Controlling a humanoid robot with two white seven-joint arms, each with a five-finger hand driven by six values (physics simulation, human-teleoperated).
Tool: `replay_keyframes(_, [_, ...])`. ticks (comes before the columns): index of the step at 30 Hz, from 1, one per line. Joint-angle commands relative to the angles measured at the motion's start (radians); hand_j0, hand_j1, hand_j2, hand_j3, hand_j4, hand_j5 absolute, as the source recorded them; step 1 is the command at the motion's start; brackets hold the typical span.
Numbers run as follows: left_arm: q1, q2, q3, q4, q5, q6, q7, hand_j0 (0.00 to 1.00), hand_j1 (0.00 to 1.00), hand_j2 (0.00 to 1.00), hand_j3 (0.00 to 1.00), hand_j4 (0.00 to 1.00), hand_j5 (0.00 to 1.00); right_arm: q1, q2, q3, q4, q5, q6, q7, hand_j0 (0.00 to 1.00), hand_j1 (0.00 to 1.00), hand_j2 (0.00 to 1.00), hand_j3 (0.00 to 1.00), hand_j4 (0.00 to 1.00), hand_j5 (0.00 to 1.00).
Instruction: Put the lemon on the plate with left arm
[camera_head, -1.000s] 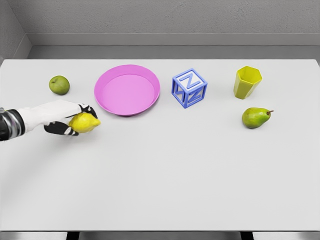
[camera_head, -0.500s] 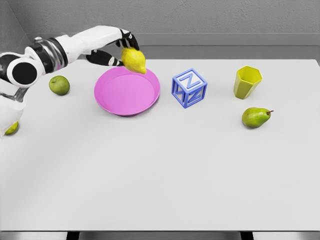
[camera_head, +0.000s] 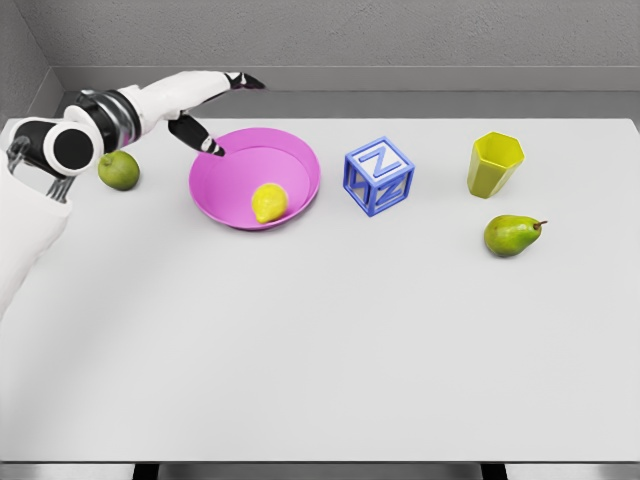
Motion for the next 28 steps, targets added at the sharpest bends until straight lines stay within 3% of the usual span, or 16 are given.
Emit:
replay_keyframes(1, [0.000,0.005,0.004,0.000,0.004,-0.044,0.000,1.00,1.00,1.00,1.00,1.00,1.00,0.000,0.000,0.000,0.000,0.000,0.000,0.001,1.00,1.00,1.00,1.00,1.00,1.00])
replay_keyframes(6, [0.009,0.010,-0.004,-0.003,0.013,-0.076,0.000,1.00,1.00,1.00,1.00,1.00,1.00,0.000,0.000,0.000,0.000,0.000,0.000,0.000,1.00,1.00,1.00,1.00,1.00,1.00])
replay_keyframes(10, [0.029,0.136,0.027,-0.020,0.071,-0.188,0.000,1.00,1.00,1.00,1.00,1.00,1.00,0.000,0.000,0.000,0.000,0.000,0.000,0.000,1.00,1.00,1.00,1.00,1.00,1.00])
replay_keyframes(11, [0.075,0.165,0.068,-0.032,0.073,-0.226,0.000,1.00,1.00,1.00,1.00,1.00,1.00,0.000,0.000,0.000,0.000,0.000,0.000,0.000,1.00,1.00,1.00,1.00,1.00,1.00])
replay_keyframes(14, [0.218,0.308,0.252,-0.199,0.173,-0.289,0.000,1.00,1.00,1.00,1.00,1.00,1.00,0.000,0.000,0.000,0.000,0.000,0.000,0.000,1.00,1.00,1.00,1.00,1.00,1.00])
replay_keyframes(16, [0.304,0.346,0.305,-0.237,0.173,-0.295,0.000,1.00,1.00,1.00,1.00,1.00,1.00,0.000,0.000,0.000,0.000,0.000,0.000,0.000,1.00,1.00,1.00,1.00,1.00,1.00])
replay_keyframes(28, [0.318,0.360,0.309,-0.245,0.174,-0.321,0.000,1.00,1.00,1.00,1.00,1.00,1.00,0.000,0.000,0.000,0.000,0.000,0.000,0.000,1.00,1.00,1.00,1.00,1.00,1.00])
